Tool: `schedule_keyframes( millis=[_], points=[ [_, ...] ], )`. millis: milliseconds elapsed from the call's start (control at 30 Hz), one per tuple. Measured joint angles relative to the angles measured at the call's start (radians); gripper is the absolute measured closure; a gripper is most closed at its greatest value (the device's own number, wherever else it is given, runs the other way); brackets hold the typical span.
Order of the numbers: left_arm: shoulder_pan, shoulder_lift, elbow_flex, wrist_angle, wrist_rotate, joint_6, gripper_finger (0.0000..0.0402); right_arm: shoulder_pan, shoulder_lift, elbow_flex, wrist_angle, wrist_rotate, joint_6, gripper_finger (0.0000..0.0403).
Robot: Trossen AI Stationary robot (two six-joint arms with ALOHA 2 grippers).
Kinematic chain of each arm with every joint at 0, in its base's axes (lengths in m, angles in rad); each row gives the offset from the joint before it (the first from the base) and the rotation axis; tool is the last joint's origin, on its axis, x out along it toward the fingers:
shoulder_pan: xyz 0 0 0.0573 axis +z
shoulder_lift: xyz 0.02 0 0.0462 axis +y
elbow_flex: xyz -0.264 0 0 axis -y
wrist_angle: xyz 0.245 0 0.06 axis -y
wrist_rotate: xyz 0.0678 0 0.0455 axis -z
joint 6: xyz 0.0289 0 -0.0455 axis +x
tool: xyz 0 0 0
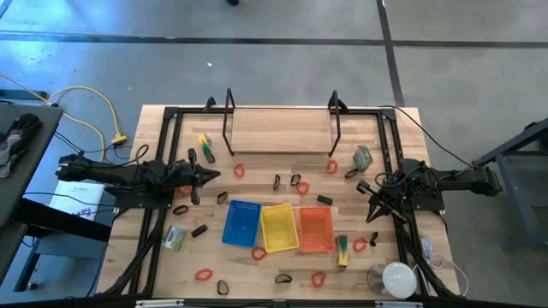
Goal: Pick & Place Office Desk Supplies
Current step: Put the crayon box into the orange basket
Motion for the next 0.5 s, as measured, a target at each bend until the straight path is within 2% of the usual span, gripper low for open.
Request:
schedule_keyframes(
  millis=[200, 300, 433, 500],
  points=[
    [0.0, 0.0, 0.0, 0.052, 0.0, -0.014, 0.0401, 0.0, 0.0, 0.0, 0.0, 0.0, 0.0, 0.0401],
    [0.0, 0.0, 0.0, 0.077, 0.0, -0.015, 0.0401, 0.0, 0.0, 0.0, 0.024, 0.026, -0.076, 0.0401],
    [0.0, 0.0, 0.0, 0.108, 0.0, -0.016, 0.0401, 0.0, 0.0, 0.0, 0.138, 0.12, -0.137, 0.0401],
    [0.0, 0.0, 0.0, 0.115, 0.0, -0.016, 0.0401, 0.0, 0.0, 0.0, 0.267, 0.269, -0.091, 0.0401]
  ],
)
